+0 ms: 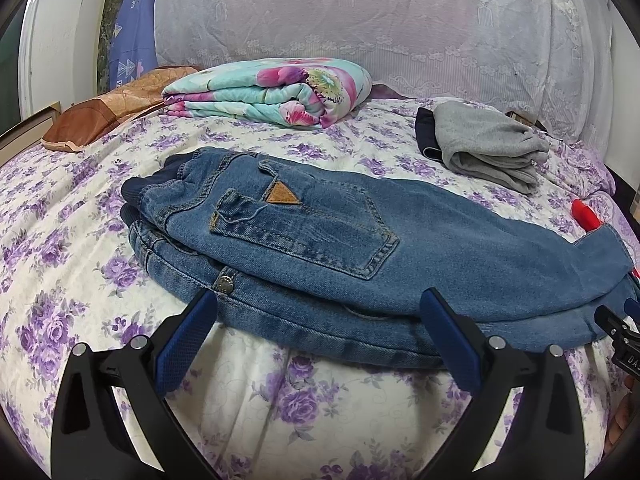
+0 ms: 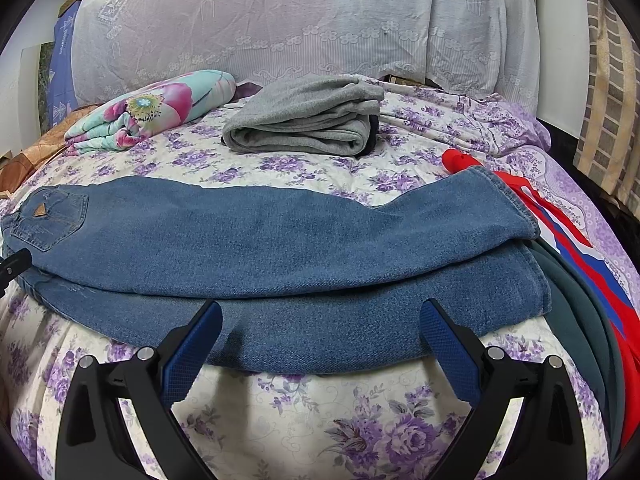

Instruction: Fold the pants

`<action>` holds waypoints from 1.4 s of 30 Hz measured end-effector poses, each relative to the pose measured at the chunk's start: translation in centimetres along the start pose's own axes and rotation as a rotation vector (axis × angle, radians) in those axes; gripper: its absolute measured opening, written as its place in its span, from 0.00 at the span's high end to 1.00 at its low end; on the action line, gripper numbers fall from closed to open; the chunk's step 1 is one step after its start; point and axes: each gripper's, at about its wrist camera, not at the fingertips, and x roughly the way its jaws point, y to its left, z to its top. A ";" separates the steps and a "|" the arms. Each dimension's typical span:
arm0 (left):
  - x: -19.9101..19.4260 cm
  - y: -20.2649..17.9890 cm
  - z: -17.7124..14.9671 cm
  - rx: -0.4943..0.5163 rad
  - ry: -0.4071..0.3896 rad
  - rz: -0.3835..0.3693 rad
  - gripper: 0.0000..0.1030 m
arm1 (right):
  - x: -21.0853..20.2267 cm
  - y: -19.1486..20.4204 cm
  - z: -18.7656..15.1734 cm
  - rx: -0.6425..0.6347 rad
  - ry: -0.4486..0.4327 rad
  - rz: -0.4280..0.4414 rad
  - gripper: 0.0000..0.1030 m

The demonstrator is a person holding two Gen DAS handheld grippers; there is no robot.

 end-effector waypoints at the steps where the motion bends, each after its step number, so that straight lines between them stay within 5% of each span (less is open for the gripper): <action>1: 0.0 0.0 0.0 -0.002 0.000 -0.001 0.04 | 0.0 0.0 0.0 0.000 0.000 0.000 0.03; 29: -0.1 0.0 -0.1 -0.025 0.008 -0.021 0.04 | -0.2 -0.1 0.0 0.000 -0.008 0.002 0.03; 42: 0.1 7.0 0.2 -0.256 0.080 -0.252 0.04 | -1.1 -0.1 0.2 0.007 -0.034 0.034 0.03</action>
